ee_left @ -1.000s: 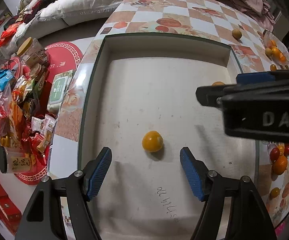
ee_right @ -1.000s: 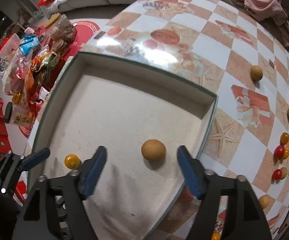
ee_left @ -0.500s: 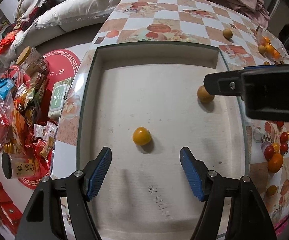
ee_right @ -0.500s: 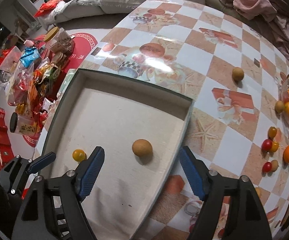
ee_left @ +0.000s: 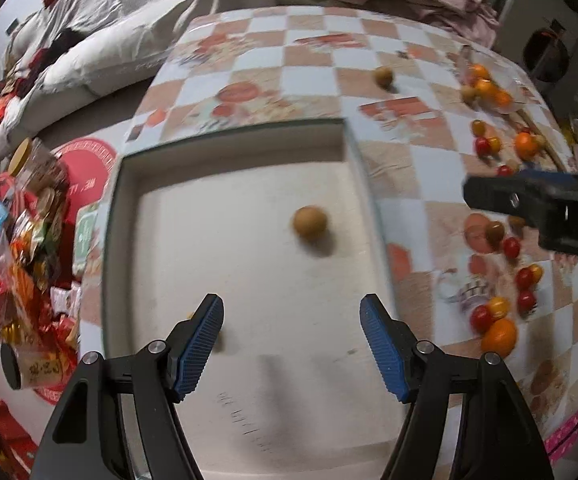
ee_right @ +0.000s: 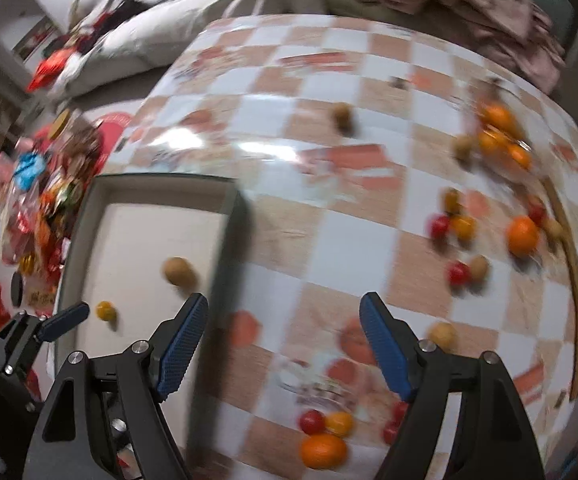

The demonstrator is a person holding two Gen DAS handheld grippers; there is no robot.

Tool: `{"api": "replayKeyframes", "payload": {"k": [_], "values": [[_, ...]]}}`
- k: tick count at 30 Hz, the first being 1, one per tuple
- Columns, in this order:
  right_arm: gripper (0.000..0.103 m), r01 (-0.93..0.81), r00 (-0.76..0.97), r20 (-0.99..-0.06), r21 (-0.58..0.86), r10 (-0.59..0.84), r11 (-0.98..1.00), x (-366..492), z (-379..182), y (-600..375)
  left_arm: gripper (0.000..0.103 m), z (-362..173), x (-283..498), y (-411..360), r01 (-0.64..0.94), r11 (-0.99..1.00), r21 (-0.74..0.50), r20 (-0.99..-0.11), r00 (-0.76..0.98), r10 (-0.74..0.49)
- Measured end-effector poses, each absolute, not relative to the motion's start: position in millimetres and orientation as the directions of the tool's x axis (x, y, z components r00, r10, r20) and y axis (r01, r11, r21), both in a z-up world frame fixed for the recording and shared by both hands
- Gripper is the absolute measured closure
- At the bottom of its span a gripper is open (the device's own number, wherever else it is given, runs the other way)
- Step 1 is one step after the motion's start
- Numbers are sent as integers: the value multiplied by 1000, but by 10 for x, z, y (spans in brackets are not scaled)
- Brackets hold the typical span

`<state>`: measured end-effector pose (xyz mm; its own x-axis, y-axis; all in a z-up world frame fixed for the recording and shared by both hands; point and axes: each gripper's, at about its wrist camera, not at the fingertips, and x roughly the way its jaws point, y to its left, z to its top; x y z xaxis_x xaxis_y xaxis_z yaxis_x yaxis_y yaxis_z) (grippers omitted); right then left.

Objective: Organize fruits
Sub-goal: 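Move both tools back from the tray to the fruits on the table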

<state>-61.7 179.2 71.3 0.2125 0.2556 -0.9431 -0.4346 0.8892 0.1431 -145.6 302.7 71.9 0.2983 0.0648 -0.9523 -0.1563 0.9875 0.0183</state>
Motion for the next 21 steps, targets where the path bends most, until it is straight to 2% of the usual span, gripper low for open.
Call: {"api": "replayKeyframes", "payload": {"k": [11,21], "values": [[22,-270,228,-962,86,150,959,-681,563,658,31,769,-1124,2361,-5,1000,-17,-944,331,-14],[22,-249,211,-969,75,130,966,-866,426,200,31,505,-879,1849,89,996,-17,-954,296,-43]]}}
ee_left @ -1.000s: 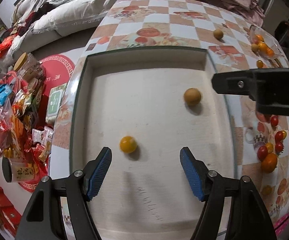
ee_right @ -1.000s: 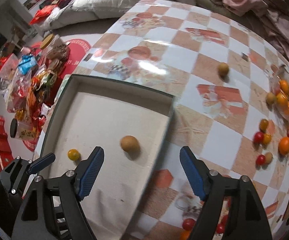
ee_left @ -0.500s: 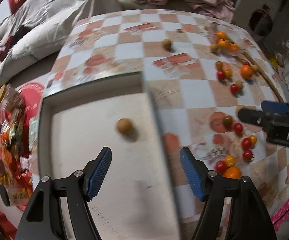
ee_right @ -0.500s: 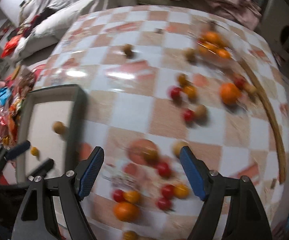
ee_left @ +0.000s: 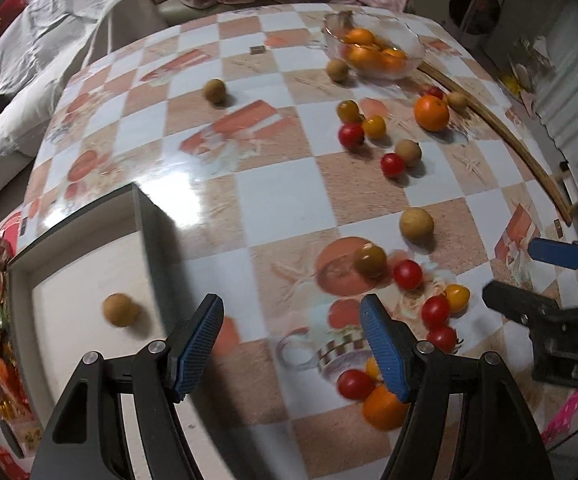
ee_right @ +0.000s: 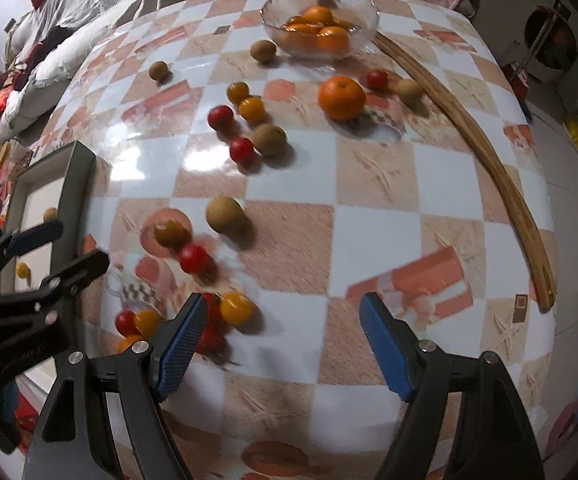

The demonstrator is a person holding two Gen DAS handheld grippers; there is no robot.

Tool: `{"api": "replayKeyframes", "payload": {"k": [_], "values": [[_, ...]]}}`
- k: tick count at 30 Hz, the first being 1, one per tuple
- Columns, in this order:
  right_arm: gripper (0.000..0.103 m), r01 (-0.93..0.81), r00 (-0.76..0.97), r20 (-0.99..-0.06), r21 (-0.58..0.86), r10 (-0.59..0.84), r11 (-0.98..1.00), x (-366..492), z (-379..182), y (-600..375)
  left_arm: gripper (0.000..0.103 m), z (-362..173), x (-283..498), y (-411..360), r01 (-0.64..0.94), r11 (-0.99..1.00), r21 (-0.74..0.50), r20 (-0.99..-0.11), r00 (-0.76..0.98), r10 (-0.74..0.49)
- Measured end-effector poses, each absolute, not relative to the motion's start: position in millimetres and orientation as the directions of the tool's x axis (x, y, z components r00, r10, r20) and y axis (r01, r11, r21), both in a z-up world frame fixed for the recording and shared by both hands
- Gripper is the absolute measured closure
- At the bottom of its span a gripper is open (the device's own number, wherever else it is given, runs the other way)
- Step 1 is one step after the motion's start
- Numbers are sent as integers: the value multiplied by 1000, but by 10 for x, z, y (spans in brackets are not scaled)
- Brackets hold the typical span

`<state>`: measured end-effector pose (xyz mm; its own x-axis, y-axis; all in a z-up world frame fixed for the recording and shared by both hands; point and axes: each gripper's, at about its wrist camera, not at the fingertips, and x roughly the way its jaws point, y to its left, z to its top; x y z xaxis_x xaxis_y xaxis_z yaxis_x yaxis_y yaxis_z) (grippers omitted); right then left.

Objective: Organize fruits
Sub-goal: 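Move both tools back from the tray to the fruits on the table, then grasp a dark brown cherry tomato with the left tool while the right tool grasps an orange cherry tomato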

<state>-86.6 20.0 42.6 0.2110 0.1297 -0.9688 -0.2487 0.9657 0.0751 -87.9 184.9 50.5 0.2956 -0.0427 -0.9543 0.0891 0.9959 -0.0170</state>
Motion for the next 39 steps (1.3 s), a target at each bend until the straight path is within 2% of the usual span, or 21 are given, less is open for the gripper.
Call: {"api": "replayKeyframes", "payload": {"k": [5,7,9,12,25,27,29,32,34,37,39], "values": [[22,-250,193,-971,89,140,964,-931,345,69,31,400,-801,1746,114,993,-11,-959,281,-42],[28,-266,187,-971,96,149,959,-972,313,48,31,371,-780,1704,130,991,-18,-960,276,-53],[40,-294,171,-972,106,162,950,-1008,271,68,31,333,-753,1648,148,989,-18,-961,271,-58],[48,-341,145,-974,117,175,933,-1063,170,124,31,274,-709,1591,154,988,-22,-964,260,-62],[49,-436,182,-957,130,228,891,-994,108,387,31,155,-569,1496,135,991,-4,-964,261,-40],[59,-438,186,-953,137,239,888,-960,116,392,31,153,-550,1474,132,991,6,-963,269,-30],[64,-437,183,-950,152,253,887,-953,130,375,32,158,-551,1465,125,992,4,-963,269,-30],[71,-431,169,-947,177,272,885,-931,125,367,41,179,-552,1439,126,992,-1,-962,272,-35],[79,-422,155,-944,204,292,883,-910,123,374,58,204,-561,1404,130,991,-2,-960,279,-38],[80,-407,148,-943,217,299,887,-919,136,366,75,238,-568,1369,140,990,-27,-958,280,-66],[80,-393,144,-942,228,304,891,-928,151,328,78,259,-593,1359,142,989,-39,-957,278,-78]]}}
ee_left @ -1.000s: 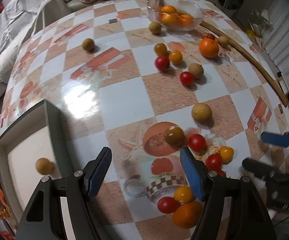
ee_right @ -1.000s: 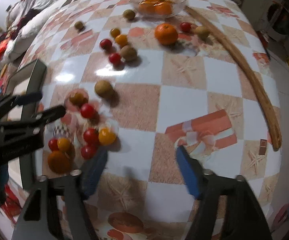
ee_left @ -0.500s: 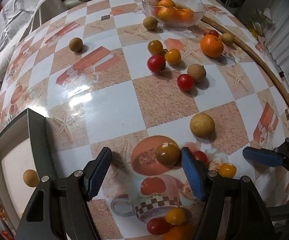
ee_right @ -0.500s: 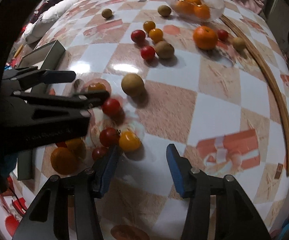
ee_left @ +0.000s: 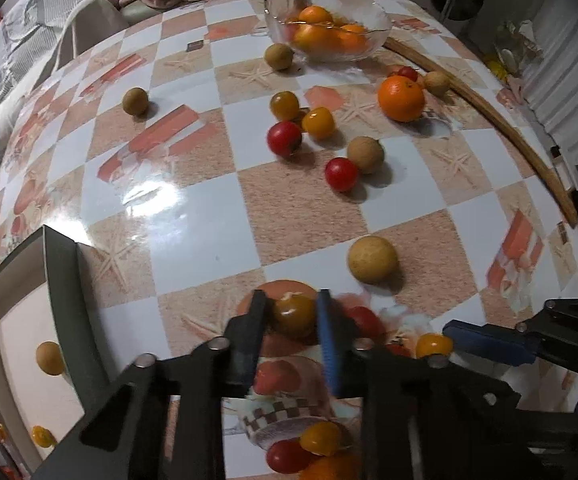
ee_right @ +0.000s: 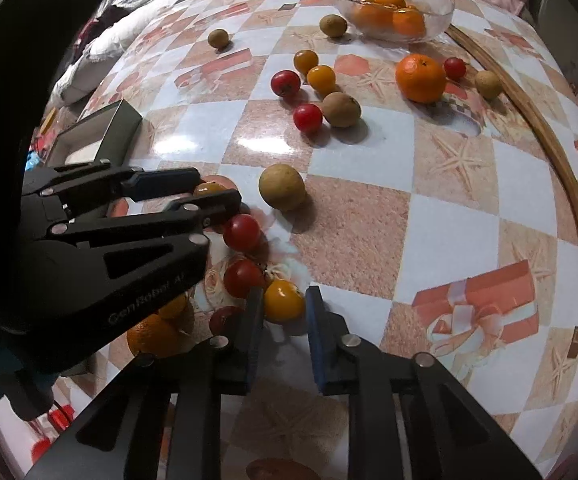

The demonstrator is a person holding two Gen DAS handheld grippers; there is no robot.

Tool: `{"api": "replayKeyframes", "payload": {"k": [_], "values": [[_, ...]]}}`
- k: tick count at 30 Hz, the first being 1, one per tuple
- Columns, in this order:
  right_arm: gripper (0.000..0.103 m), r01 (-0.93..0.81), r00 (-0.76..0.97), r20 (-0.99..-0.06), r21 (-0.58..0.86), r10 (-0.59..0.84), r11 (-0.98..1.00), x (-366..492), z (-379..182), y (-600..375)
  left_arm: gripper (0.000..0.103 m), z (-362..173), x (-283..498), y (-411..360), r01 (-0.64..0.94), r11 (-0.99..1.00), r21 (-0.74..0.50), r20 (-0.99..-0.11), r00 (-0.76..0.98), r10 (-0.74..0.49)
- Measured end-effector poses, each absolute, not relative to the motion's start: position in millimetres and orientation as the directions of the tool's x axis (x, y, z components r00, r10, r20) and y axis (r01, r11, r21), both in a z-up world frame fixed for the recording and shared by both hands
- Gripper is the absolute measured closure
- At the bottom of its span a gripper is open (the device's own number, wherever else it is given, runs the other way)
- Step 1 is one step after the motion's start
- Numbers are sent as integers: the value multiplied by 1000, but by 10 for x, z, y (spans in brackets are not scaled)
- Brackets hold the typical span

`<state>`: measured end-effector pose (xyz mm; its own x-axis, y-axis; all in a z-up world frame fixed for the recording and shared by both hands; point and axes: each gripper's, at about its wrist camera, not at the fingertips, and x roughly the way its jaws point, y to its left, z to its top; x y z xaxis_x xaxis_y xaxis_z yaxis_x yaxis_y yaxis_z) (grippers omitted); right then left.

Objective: Organize fruits
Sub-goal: 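Grasp a dark brown cherry tomato with the left tool while the right tool grasps an orange cherry tomato, then carry both tomatoes into the white tray and open both tools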

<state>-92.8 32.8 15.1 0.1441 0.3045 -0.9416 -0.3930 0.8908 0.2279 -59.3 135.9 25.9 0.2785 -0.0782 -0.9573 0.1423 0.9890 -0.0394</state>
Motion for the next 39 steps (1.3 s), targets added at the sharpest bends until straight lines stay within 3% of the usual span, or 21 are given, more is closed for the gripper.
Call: {"api": "replayKeyframes", "payload": {"k": [17,39], "values": [[80,-300,136,-943,254,305,920,-860,256,184,78,513,-804,1777,56,994,-97,-948,300,-110],[80,-457,124,-930,256,346,852,-846,568,1105,78,870,-1382,2800,-148,983,-105,-928,370,-43]]}}
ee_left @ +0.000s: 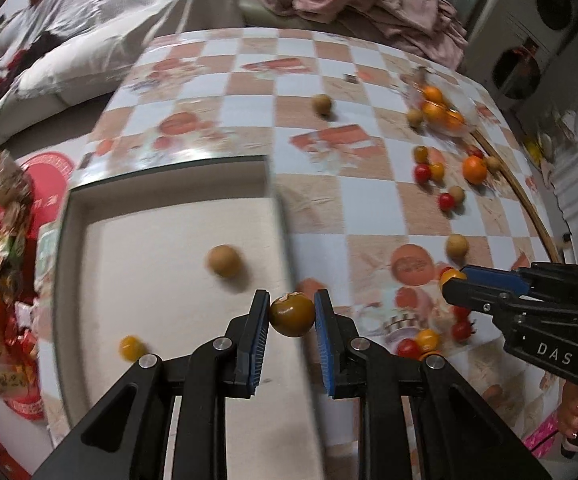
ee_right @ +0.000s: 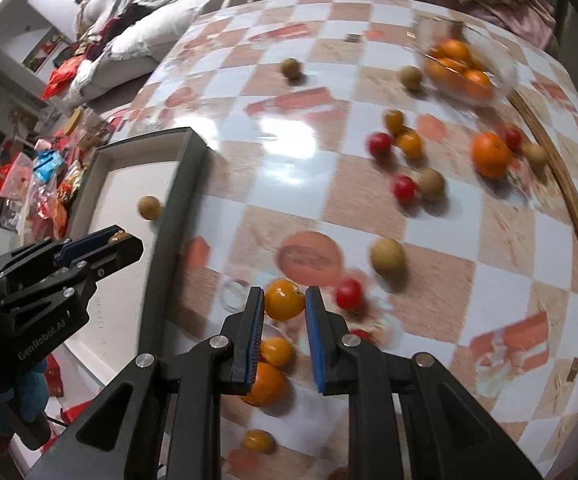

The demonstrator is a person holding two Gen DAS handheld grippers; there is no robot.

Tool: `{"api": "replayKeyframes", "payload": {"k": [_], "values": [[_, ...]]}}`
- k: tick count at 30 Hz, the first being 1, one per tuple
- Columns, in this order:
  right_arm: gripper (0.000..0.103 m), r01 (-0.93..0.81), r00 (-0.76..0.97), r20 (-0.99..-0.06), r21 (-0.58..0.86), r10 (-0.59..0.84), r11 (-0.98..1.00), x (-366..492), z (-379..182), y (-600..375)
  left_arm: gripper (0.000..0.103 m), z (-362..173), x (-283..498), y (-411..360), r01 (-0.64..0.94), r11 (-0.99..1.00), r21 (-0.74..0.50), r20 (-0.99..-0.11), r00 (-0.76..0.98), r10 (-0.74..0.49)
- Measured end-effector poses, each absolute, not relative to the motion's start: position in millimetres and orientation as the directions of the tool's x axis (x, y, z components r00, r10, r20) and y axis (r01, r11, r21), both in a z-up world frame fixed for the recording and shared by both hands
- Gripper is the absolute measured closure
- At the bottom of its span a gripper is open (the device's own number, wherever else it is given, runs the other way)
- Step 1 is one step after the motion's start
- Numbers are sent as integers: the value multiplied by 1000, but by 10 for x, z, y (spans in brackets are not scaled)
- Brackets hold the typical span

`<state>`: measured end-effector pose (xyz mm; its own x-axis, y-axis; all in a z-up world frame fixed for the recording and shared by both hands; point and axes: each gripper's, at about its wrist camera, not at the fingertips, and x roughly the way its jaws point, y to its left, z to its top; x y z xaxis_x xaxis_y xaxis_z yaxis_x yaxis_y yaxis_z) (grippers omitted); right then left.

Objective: Organize fruits
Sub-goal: 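Carry both tomatoes into the white tray and open both tools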

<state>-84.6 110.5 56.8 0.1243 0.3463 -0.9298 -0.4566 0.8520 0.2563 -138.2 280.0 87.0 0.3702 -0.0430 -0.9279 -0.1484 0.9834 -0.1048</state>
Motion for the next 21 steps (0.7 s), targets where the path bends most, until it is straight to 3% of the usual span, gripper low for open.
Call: {"api": "replayKeyframes", "payload": {"k": [10,21], "values": [[80,-561,85,-920,273,382,782,-887,635,1868,78,776,-1589,3513,-290,955,-56,-929,366,57],[80,-588,65,-915,287,397,757,-723,542,2632,78,542,-1419,3935,-342,939,-26,-931,351,102]]}}
